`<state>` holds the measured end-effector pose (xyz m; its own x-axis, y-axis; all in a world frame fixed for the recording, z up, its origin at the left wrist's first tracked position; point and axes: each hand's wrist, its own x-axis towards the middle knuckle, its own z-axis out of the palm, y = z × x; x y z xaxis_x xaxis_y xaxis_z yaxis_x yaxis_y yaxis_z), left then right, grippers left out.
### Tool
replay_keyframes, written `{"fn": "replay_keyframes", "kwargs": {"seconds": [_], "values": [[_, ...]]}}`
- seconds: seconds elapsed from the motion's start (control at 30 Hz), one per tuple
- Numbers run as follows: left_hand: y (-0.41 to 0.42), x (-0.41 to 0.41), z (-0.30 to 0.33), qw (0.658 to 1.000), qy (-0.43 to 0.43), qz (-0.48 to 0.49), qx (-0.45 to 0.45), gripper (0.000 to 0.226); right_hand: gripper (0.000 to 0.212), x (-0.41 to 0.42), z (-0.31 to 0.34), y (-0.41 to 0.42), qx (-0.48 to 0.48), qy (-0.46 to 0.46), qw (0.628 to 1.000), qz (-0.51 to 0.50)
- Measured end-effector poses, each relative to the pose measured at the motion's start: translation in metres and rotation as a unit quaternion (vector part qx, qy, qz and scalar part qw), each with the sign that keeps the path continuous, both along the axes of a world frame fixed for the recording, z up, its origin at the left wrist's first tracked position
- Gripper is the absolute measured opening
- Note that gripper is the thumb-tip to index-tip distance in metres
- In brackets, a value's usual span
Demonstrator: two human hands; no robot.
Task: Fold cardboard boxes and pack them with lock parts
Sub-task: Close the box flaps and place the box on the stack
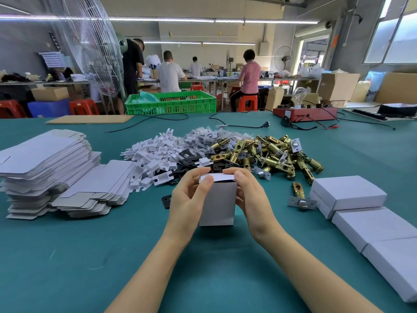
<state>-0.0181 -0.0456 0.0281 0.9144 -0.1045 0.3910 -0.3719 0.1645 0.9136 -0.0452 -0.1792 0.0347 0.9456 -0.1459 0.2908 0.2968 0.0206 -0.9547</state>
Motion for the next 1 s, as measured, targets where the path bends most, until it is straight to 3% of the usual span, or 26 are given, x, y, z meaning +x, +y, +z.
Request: {"fn": "replay_keyframes", "kwargs": {"seconds": [0.27, 0.57, 1.0], "values": [[0.0016, 0.0032, -0.0065, 0.999, -0.041, 0.006, 0.02, 0.02, 0.019, 0.0002, -0.0048, 0.0039, -0.056, -0.041, 0.997, -0.036], [-0.0031, 0.0035, -0.0099, 0.987, -0.113, 0.092, 0.064, 0.013, 0.021, -0.0018, -0.0075, 0.0079, -0.092, -0.067, 0.991, -0.074], [-0.0066, 0.0027, -0.0074, 0.982, -0.147, 0.073, 0.096, 0.021, 0.013, -0.0015, -0.0042, 0.0065, -0.174, -0.145, 0.963, -0.149]]}}
